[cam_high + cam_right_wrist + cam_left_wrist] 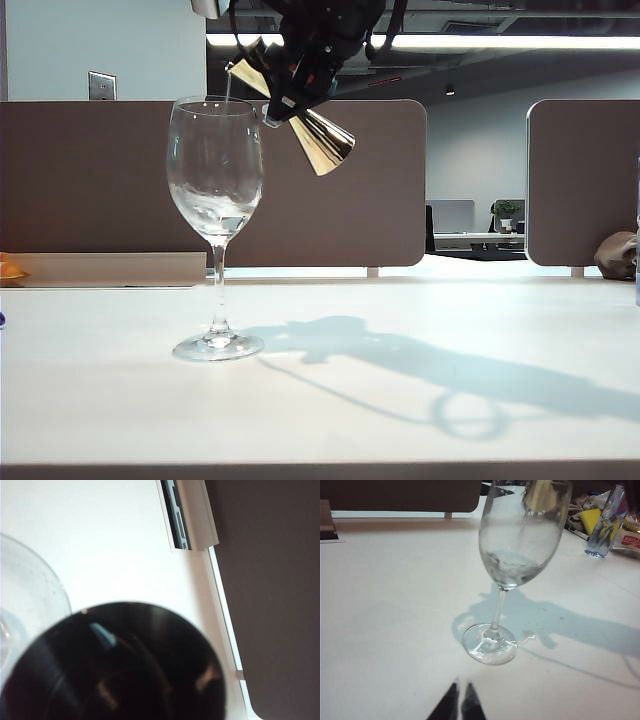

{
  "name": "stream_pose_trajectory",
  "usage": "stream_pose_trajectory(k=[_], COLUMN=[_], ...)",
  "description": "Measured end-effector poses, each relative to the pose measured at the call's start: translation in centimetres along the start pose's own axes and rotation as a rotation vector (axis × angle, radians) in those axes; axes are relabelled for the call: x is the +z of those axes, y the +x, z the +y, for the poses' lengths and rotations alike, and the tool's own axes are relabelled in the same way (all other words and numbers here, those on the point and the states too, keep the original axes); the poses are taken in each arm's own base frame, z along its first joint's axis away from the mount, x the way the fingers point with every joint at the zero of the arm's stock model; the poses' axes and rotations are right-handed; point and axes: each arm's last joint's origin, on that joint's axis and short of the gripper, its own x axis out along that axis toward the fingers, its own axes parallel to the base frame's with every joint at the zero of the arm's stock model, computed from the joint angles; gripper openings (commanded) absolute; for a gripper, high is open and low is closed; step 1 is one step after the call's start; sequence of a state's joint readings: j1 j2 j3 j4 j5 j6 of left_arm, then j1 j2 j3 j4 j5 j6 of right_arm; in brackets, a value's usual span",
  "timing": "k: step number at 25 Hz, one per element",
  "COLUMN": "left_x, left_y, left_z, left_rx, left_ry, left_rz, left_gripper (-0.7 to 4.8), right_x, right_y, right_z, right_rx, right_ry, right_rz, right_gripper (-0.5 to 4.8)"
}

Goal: Pick up the jigger and pour the water inside into the glass.

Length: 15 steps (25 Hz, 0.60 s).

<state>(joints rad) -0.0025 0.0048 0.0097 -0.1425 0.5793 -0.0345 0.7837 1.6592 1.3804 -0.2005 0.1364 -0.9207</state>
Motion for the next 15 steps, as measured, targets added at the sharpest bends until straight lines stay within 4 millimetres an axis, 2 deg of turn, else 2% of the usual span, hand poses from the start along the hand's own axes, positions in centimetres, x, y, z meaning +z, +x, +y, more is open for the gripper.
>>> stream_pose_trajectory(k=[15], left_x=[0.00], left_y=[0.00], left_z=[0.00], left_rx=[0.000], left_ry=[0.000], left_rz=[0.000], left_gripper=[0.22], right_x=[0.18], right_y=[-0.05], right_z=[0.09], right_rx=[-0.026], right_ry=[-0.130], right_rz=[0.030], right_gripper=[-0.01])
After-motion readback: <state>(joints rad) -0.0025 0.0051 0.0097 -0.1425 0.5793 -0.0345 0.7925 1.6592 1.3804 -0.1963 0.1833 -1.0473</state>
